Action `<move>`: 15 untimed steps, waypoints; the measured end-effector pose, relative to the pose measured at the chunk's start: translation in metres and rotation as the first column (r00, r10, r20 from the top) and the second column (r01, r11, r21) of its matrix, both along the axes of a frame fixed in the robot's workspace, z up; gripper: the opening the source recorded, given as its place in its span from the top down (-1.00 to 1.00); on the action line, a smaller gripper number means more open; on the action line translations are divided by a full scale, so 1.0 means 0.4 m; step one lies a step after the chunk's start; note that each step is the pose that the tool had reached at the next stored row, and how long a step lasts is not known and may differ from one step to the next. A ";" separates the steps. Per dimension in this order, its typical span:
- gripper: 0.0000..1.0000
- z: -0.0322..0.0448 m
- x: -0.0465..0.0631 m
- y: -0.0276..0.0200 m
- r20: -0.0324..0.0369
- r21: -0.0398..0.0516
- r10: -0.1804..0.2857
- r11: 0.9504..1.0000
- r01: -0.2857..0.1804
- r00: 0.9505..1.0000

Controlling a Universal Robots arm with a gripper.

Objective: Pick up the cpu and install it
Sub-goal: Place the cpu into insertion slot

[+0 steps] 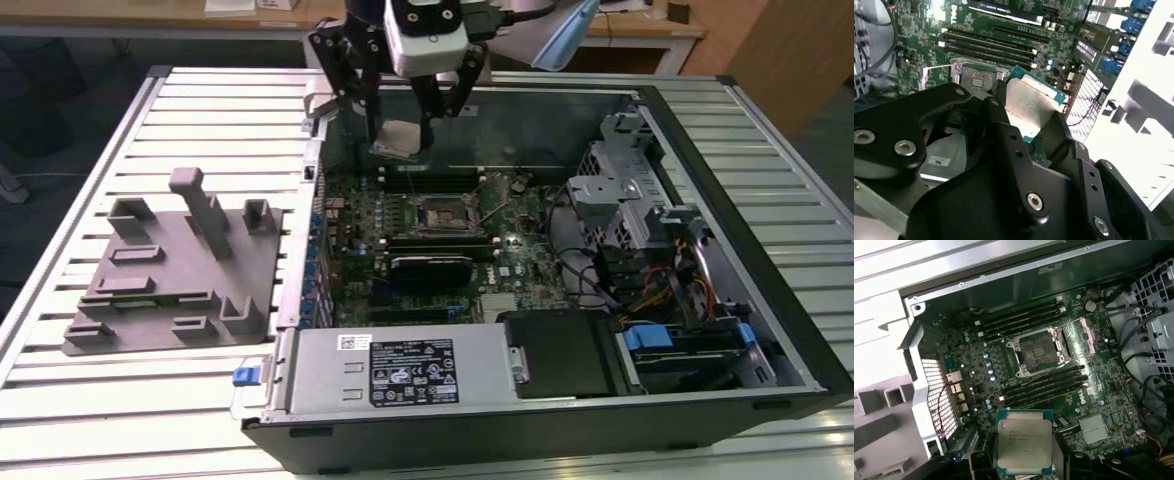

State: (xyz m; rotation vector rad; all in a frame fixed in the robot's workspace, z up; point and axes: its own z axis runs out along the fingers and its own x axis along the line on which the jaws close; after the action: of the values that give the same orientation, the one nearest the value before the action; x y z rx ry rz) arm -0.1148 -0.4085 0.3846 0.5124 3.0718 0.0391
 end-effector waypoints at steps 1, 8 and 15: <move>-0.05 0.000 0.000 0.000 0.000 0.000 -0.013 1.000 0.013 1.000; -0.05 0.000 0.000 0.000 0.000 0.000 -0.094 0.996 0.094 0.996; -0.05 -0.001 0.000 0.001 0.000 0.000 -0.170 0.986 0.170 0.986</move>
State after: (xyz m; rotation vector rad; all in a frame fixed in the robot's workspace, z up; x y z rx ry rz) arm -0.1148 -0.4083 0.3842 0.7714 3.0150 0.0351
